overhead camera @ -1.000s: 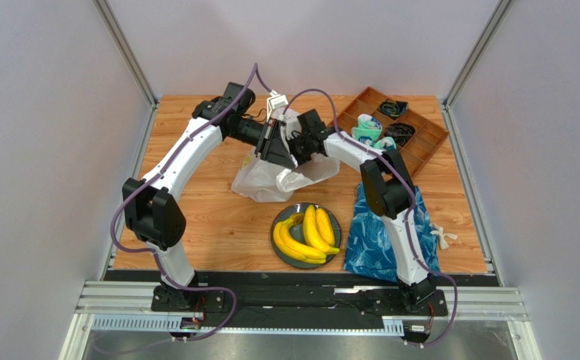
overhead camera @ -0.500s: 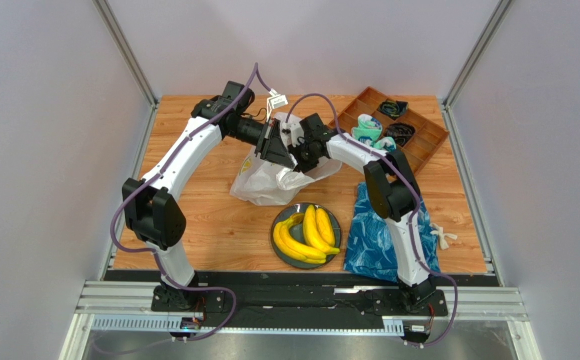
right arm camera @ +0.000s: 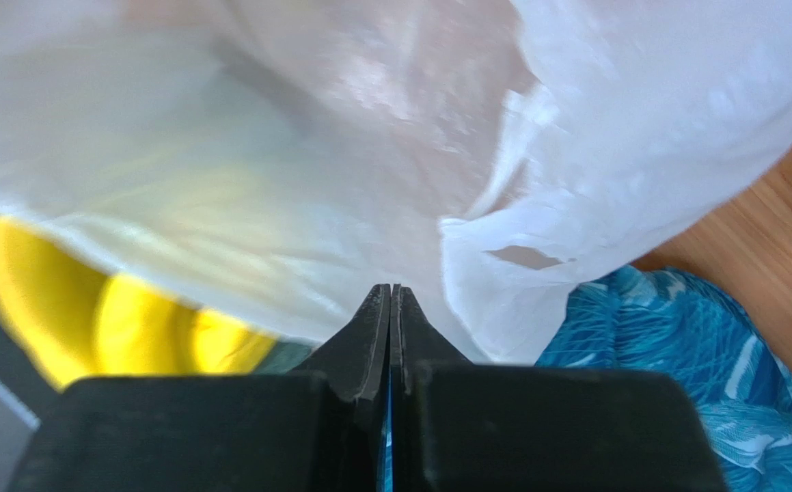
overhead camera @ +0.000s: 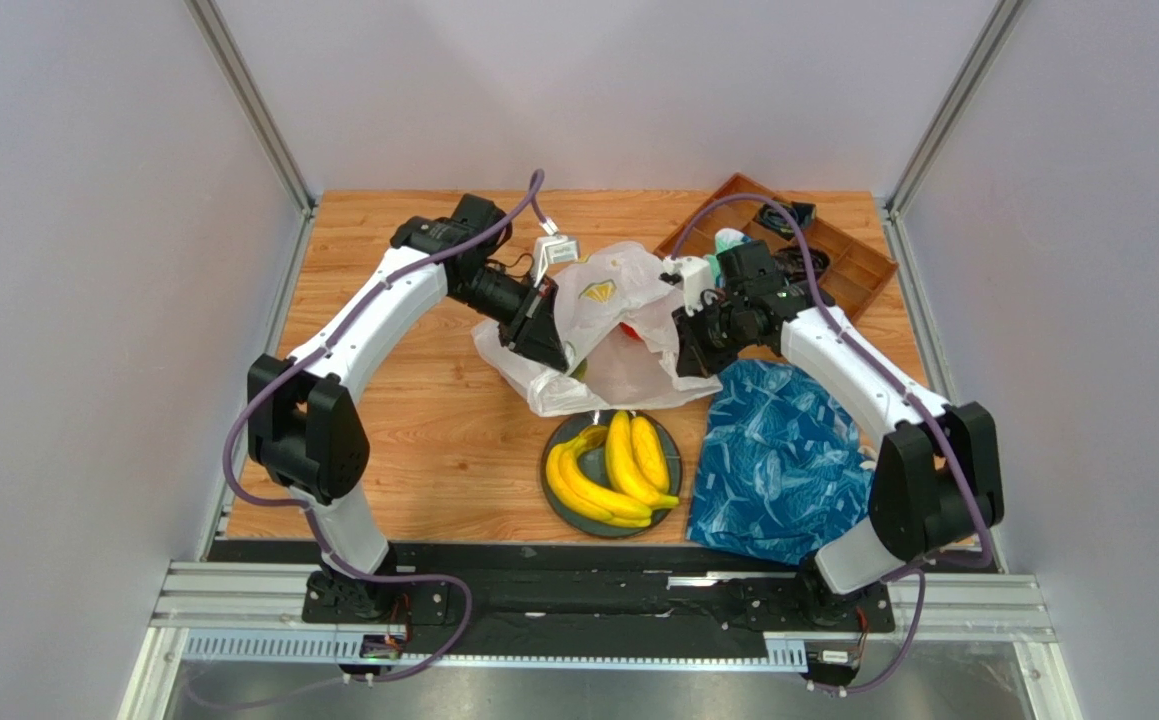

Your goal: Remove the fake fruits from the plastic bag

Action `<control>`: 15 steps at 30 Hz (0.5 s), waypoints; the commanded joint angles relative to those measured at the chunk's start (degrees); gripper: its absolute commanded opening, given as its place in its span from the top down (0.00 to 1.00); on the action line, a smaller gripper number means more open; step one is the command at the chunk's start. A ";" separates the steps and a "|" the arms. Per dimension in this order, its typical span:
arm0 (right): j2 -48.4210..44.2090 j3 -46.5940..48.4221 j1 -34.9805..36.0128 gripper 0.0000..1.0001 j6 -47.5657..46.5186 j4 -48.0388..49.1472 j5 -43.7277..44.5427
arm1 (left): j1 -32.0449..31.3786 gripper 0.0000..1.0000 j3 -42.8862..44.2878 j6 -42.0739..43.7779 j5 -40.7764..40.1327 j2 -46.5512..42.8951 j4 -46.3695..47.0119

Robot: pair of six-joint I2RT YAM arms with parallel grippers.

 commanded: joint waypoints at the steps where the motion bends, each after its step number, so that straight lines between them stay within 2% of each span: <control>1: -0.93 5.24 1.09 1.00 -3.86 -2.66 -11.78 | -1.36 1.00 1.80 1.91 -2.80 0.74 3.53; 4: -0.05 8.24 1.09 0.99 -5.44 -3.11 -13.38 | -1.28 1.00 2.50 -0.03 -3.59 1.44 4.68; 6: 0.65 8.07 1.44 0.86 -5.88 -2.07 -13.30 | -1.28 1.00 1.81 -0.74 -2.46 0.49 5.20; 7: 1.00 7.72 1.70 0.79 -5.02 -0.15 -12.34 | -1.19 1.00 1.11 -2.22 -1.66 -0.13 5.99; 10: 2.94 6.23 2.05 0.41 -1.86 5.82 -8.12 | -1.28 1.00 -1.10 -5.65 2.29 -2.42 8.89; 11: 3.46 5.96 2.31 0.22 -1.58 7.50 -7.41 | -1.28 1.00 -1.19 -6.27 3.17 -2.77 9.51; 13: 5.05 6.39 2.67 0.10 -1.58 11.36 -5.13 | -1.19 1.00 -1.01 -7.42 5.11 -3.48 9.60; 15: 6.80 7.71 3.02 0.03 -3.07 12.44 -5.81 | -1.28 1.00 0.38 -7.42 5.64 -3.39 8.72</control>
